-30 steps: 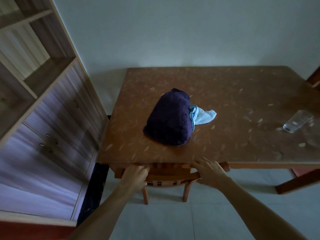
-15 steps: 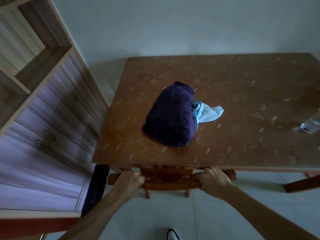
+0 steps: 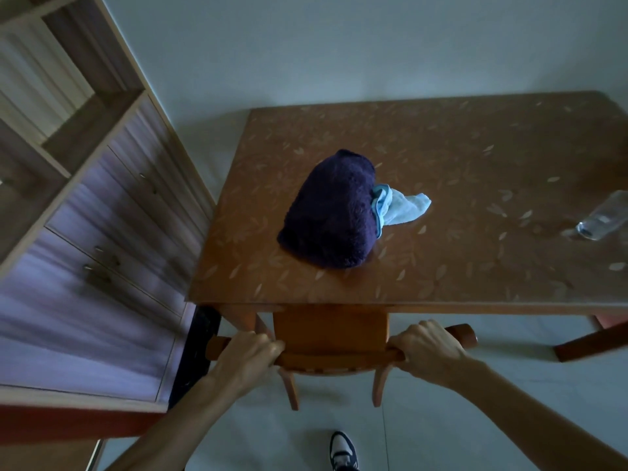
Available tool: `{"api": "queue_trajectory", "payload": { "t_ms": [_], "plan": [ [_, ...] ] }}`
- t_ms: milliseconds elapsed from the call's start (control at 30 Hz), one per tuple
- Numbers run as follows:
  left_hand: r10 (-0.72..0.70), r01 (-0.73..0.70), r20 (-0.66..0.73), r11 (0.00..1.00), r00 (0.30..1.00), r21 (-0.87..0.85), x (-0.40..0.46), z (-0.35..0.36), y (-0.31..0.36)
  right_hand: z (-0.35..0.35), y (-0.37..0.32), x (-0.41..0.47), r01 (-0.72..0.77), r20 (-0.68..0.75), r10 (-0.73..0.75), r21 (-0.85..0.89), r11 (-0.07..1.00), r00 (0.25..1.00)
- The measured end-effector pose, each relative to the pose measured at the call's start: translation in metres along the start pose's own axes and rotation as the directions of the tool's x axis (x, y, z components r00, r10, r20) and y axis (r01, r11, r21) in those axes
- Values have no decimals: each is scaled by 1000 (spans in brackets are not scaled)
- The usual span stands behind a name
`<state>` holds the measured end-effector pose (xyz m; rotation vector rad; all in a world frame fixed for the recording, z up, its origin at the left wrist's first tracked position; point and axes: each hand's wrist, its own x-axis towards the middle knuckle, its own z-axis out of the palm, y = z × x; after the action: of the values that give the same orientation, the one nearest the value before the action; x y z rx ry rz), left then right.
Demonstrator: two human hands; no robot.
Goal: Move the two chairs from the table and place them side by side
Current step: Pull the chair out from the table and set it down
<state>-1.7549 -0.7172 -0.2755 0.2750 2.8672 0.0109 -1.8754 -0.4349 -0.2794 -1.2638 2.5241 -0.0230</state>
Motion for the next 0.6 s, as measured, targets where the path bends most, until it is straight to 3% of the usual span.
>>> {"api": "queue_trajectory", "payload": {
  "t_ms": [600],
  "plan": [
    [-5,23,147,992,989,-121,-198,-24,89,-32,-148,-202,-12,54,10,31,999,998]
  ]
}}
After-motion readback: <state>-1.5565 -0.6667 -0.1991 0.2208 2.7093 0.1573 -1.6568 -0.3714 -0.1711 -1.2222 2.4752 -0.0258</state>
